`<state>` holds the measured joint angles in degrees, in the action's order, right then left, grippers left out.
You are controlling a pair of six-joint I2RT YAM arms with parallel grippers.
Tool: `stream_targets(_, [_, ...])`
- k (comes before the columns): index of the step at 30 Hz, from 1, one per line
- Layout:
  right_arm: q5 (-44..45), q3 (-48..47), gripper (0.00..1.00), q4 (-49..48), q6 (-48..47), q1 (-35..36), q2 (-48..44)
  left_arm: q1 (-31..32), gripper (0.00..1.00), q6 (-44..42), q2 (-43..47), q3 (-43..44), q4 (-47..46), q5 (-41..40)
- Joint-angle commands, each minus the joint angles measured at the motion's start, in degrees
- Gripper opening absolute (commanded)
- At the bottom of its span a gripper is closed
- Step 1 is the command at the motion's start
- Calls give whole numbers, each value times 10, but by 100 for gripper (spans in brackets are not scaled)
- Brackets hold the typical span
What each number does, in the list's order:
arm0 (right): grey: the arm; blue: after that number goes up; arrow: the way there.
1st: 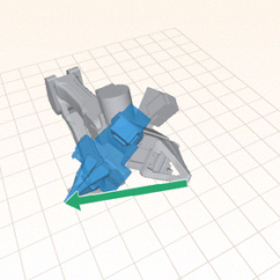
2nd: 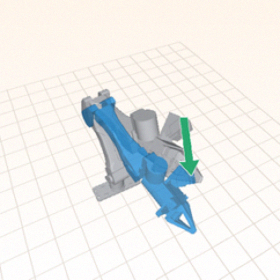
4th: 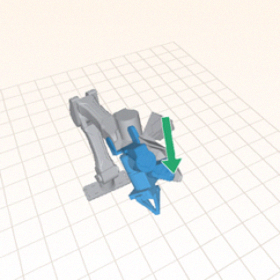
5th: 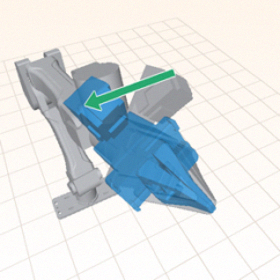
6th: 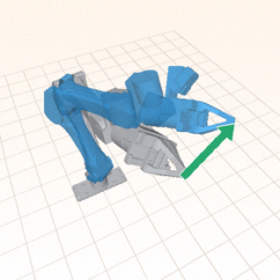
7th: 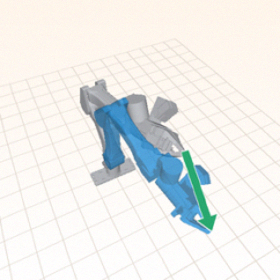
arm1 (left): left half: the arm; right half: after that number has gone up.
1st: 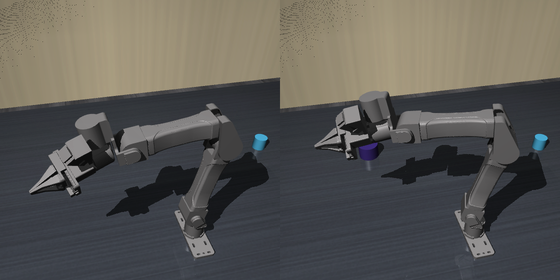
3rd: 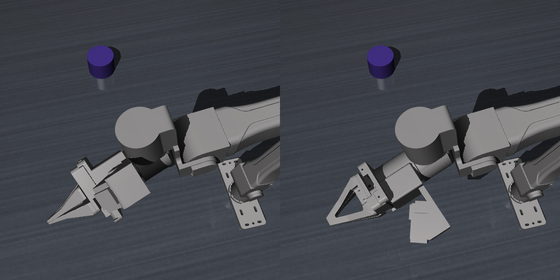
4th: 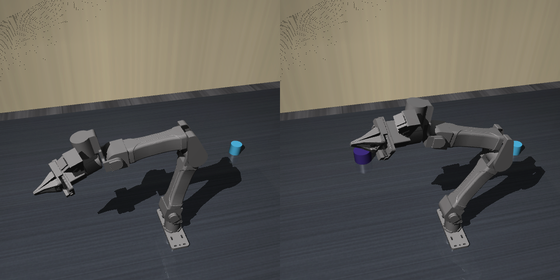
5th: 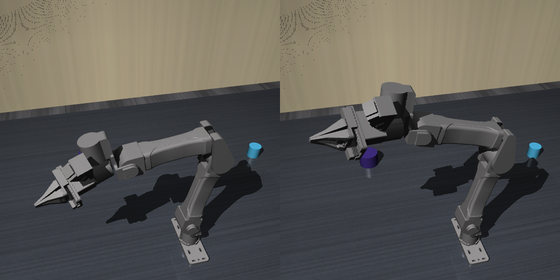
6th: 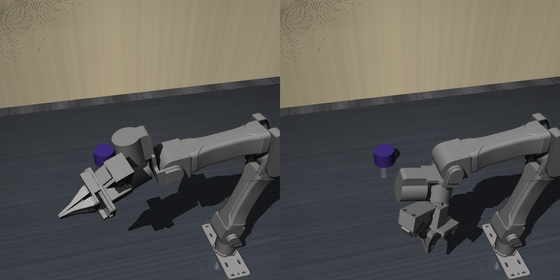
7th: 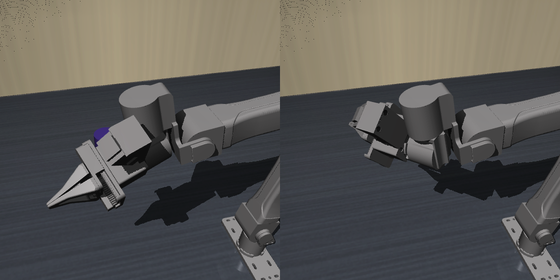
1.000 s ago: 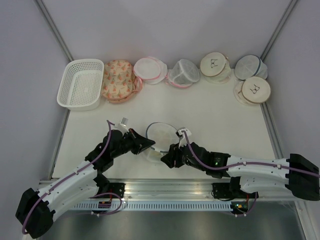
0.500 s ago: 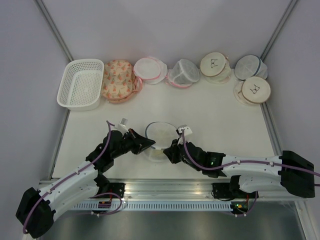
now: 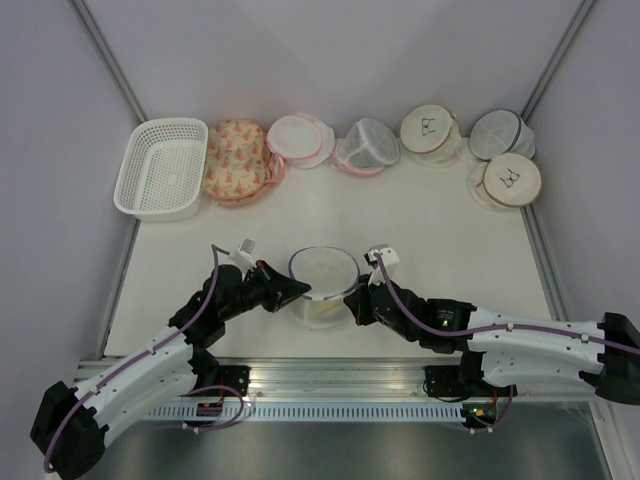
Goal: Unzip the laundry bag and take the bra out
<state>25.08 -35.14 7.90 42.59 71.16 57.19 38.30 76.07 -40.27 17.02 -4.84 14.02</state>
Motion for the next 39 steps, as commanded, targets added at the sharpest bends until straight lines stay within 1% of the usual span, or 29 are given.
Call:
stream_targets(1, [108, -35, 0, 226, 7, -8, -8, -3, 2, -2, 11, -3, 13, -2])
stream_targets(3, [125, -62, 1, 290, 16, -8, 7, -3, 2, -7, 6, -1, 14, -3])
stream_targets(6, [138, -76, 0, 318, 21, -8, 17, -3, 2, -10, -2, 6, 15, -1])
stream_targets(8, [125, -71, 0, 308, 16, -8, 11, -3, 2, -9, -4, 7, 15, 0])
stream_targets(11, [70, -44, 0, 234, -15, -8, -17, -3, 2, -8, -4, 8, 15, 0])
stream_targets(12, [26, -34, 7, 183, -19, -8, -27, -3, 2, -8, -2, 8, 15, 0])
stream_targets(14, [-11, -1, 23, 131, -22, -8, -53, -3, 2, -7, -1, 7, 16, -1])
stream_targets(15, [-44, 9, 34, 86, -20, -8, -59, -3, 2, -6, 0, 7, 16, -1])
stream_targets(16, [-55, 28, 38, 67, -16, -8, -63, -3, 2, -6, 0, 7, 16, -1])
stream_targets(18, [-78, 45, 42, 15, -4, -8, -69, -3, 2, -5, -3, 7, 16, 0])
stream_targets(22, [-113, 77, 43, -52, 8, -8, -54, -3, 2, -3, -5, 10, 14, 2])
stream_targets(27, [-115, 83, 42, -132, 8, -8, -16, -3, 2, -1, -3, 9, 13, 5])
stream_targets(34, [-71, 46, 38, -149, -8, -8, 48, -2, 2, 2, 0, 7, 13, 7])
stream_targets(39, [-69, 32, 38, -156, -20, -8, 67, -3, 2, 3, 5, 5, 13, 7])
